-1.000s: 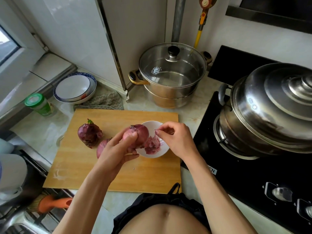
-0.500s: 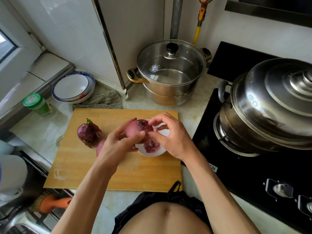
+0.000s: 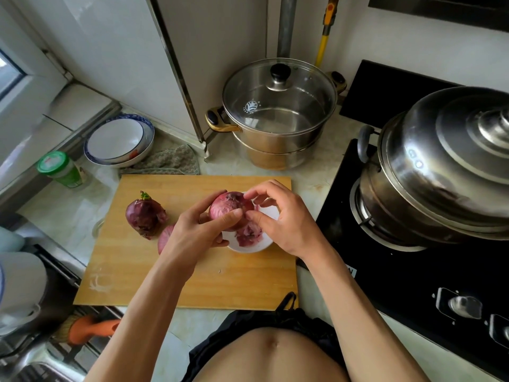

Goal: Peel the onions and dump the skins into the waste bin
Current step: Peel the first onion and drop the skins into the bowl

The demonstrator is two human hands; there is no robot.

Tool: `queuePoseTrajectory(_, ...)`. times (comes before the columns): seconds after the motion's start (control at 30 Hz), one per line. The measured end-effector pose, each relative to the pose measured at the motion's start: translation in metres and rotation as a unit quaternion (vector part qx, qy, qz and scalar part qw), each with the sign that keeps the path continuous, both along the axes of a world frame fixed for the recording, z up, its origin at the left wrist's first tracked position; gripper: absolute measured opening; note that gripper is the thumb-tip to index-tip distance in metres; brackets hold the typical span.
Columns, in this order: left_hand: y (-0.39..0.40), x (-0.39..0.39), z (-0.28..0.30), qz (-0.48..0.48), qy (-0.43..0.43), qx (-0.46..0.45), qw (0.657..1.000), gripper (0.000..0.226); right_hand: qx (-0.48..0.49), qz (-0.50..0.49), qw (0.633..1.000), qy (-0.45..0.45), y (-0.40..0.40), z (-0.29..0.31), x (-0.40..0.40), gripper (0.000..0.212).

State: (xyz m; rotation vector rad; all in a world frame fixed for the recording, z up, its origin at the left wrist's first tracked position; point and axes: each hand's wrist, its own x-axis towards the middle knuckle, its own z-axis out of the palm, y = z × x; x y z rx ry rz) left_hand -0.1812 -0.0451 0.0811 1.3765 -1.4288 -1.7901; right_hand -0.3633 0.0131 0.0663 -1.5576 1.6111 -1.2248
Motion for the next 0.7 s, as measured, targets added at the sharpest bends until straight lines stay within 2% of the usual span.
queuePoseTrajectory(0.2, 0.0002, 0.0006, 0.0011, 0.004, -0.005, 0.009, 1.0, 0.06, -0.001, 0.003, 1.0, 0.028, -0.0003, -0.0011, 0.001, 0.02)
queuePoseTrajectory(0.5, -0.0002, 0.0019, 0.0017, -0.004, -0.021, 0.006, 1.0, 0.071, 0.038, 0.016, 0.999, 0.013, 0.0, 0.002, 0.0029, 0.016)
queuePoseTrajectory(0.7, -0.0012, 0.0013, 0.0049, -0.011, -0.028, -0.007, 1.0, 0.063, 0.012, 0.007, 1.0, 0.009, 0.0003, 0.0025, 0.0028, 0.026)
